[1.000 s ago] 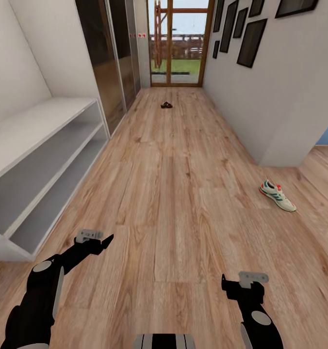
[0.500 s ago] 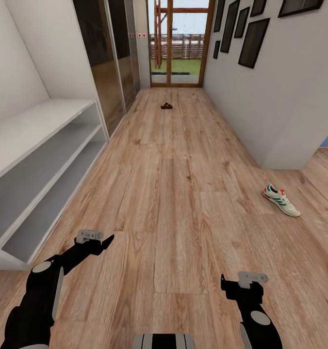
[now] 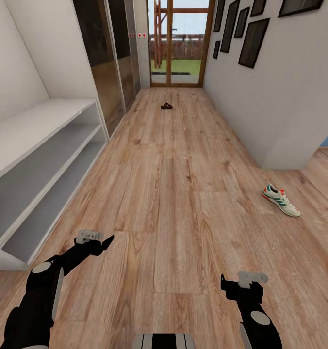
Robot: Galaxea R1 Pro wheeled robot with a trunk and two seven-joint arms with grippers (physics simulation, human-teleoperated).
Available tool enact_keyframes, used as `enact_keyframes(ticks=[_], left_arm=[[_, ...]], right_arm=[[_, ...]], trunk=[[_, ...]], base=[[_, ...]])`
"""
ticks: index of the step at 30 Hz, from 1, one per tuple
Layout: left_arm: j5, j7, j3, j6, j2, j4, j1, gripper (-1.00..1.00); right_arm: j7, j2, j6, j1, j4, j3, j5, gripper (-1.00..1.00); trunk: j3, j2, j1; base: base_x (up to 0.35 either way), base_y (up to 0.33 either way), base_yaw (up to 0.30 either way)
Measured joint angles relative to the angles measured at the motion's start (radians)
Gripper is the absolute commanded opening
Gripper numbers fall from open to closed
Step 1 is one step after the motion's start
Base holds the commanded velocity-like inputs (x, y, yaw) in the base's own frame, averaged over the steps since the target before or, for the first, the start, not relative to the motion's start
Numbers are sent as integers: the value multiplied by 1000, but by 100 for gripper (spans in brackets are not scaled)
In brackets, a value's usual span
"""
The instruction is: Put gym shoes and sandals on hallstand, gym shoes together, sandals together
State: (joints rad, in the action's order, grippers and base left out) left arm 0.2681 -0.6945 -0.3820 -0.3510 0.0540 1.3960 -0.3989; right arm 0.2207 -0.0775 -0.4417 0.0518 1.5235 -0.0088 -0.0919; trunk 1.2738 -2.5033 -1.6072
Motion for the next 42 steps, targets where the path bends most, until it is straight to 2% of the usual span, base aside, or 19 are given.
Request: enact_keyframes(ticks=[8, 42], left_arm=[[0, 3, 0, 0, 2, 0, 1, 100], [0, 3, 0, 0, 3, 0, 1, 100]], right_arm=[[0, 0, -1, 0, 0, -4, 0, 100], [2, 0, -6, 0, 2, 1, -1, 100]], trunk=[[0, 0, 0], [0, 0, 0]], base=[[90, 0, 0], [264, 0, 0]])
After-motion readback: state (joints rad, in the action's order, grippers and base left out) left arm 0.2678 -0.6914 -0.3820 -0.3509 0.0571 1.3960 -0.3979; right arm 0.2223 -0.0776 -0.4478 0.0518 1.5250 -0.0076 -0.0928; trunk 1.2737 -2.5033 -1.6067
